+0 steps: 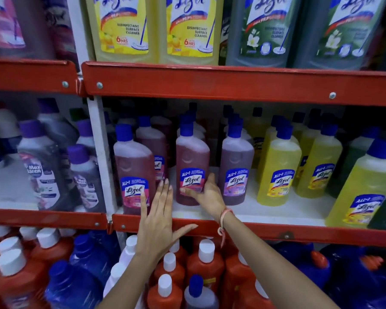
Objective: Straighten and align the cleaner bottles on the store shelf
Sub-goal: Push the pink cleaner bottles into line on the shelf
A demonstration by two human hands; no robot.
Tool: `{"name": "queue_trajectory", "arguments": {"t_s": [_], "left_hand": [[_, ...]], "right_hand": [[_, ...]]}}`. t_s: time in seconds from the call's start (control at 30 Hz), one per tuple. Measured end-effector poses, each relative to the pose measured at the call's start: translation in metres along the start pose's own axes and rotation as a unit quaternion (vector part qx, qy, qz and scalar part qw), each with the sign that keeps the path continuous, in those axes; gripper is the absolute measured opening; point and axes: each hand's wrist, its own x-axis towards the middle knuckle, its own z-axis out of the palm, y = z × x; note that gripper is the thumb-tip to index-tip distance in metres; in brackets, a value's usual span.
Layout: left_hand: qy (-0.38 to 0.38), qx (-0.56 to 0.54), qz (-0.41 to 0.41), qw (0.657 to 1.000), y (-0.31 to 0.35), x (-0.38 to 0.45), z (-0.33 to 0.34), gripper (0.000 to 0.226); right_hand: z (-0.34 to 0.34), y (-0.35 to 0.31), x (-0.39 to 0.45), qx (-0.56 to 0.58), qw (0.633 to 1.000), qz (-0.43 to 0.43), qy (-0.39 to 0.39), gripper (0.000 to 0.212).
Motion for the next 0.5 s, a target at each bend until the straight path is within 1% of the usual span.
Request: {"name": "queue_trajectory", "arguments": {"t_s": [0.07,0.1,0.17,0.23,0.3,0.4,0.5], "left_hand": [[-0.017,0.001,0.009,1.0,0.001,0.003,0.001,0.105],[-0.013,0.0,0.008,1.0,0.001,-0.001,0.003,0.105],[-0.013,0.004,0.01,1.0,0.002,-0.007,0.008,0.104],[0.009,0.004,0.006,1.0,-0.001,-0.01,0.015,0.101],[0.024,-0.001,0.001,1.0,-0.002,-0.013,0.019,0.096],[0.049,0.026,0.02,0.998,-0.006,-0.019,0.026,0.085],[0.067,0.044,0.039,0.996,-0.01,-0.021,0.029,0.08]], "right_hand": [[-0.008,-0.001,0.0,-0.022,1.0,-0.007,-0.02,0.068],[-0.01,0.002,-0.002,-0.035,0.999,-0.011,-0.028,0.067],[-0.015,0.006,-0.011,-0.058,0.997,-0.023,-0.043,0.071],[-0.016,0.01,-0.019,-0.054,0.996,-0.031,-0.058,0.075],[-0.018,0.013,-0.025,-0.043,0.996,-0.04,-0.063,0.075],[-0.021,0.014,-0.034,-0.04,0.996,-0.049,-0.067,0.07],[-0.025,0.014,-0.042,-0.037,0.995,-0.057,-0.077,0.067]]}}
